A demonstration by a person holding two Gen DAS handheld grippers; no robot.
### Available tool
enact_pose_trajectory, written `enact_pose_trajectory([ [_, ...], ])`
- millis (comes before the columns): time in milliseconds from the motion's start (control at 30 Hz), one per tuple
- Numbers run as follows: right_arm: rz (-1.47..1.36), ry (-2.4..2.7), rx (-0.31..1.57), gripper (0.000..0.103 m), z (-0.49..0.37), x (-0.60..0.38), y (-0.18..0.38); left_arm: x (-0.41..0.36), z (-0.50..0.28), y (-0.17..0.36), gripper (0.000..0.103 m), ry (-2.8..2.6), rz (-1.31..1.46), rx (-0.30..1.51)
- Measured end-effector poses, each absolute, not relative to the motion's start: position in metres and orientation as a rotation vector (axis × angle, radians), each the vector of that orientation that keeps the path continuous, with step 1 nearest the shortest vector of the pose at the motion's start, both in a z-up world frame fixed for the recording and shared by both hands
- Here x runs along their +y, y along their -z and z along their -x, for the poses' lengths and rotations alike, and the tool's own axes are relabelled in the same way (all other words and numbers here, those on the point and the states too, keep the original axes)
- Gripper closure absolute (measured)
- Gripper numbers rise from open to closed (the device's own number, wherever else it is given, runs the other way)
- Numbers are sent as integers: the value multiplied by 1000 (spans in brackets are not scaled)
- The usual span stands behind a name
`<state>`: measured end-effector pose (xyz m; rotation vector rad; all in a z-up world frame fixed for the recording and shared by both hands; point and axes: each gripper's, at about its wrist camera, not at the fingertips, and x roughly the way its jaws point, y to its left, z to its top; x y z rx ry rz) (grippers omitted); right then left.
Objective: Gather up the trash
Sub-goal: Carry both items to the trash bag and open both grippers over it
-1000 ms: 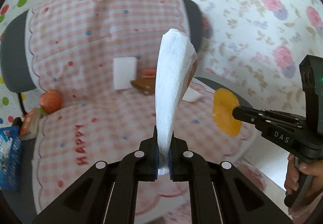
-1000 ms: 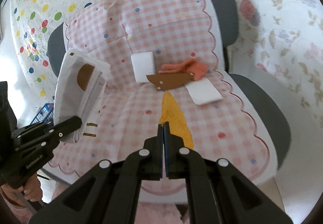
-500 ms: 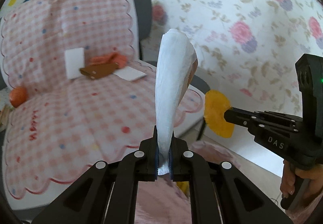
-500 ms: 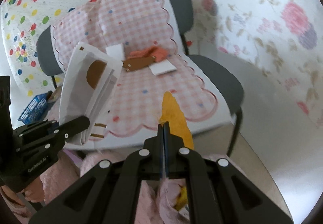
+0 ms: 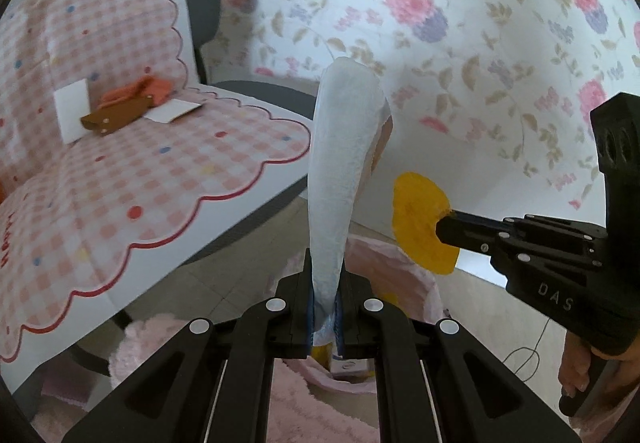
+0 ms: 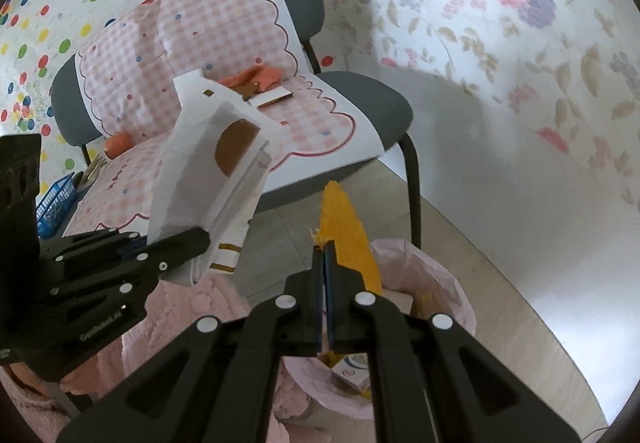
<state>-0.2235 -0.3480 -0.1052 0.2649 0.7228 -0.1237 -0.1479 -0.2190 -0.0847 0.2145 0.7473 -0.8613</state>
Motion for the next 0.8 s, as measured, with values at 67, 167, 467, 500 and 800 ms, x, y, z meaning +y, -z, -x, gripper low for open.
enact_pose_trajectory([
  [67, -275, 123, 727, 101, 225, -353, 108, -225, 149, 87, 94, 873, -222, 755],
  [167, -289, 121, 735, 101, 223, -358, 111, -235, 146, 90, 94, 883, -228, 768],
  [467, -306, 111, 756, 101, 212, -371, 122, -255, 131, 101, 84, 873, -249, 810],
  [500, -306, 110, 759, 101, 211, -372, 122, -256, 130, 102, 79, 868, -253, 809],
  [800, -294, 136, 740, 71, 209, -371, 117, -236, 121, 90, 58, 821, -194, 783],
])
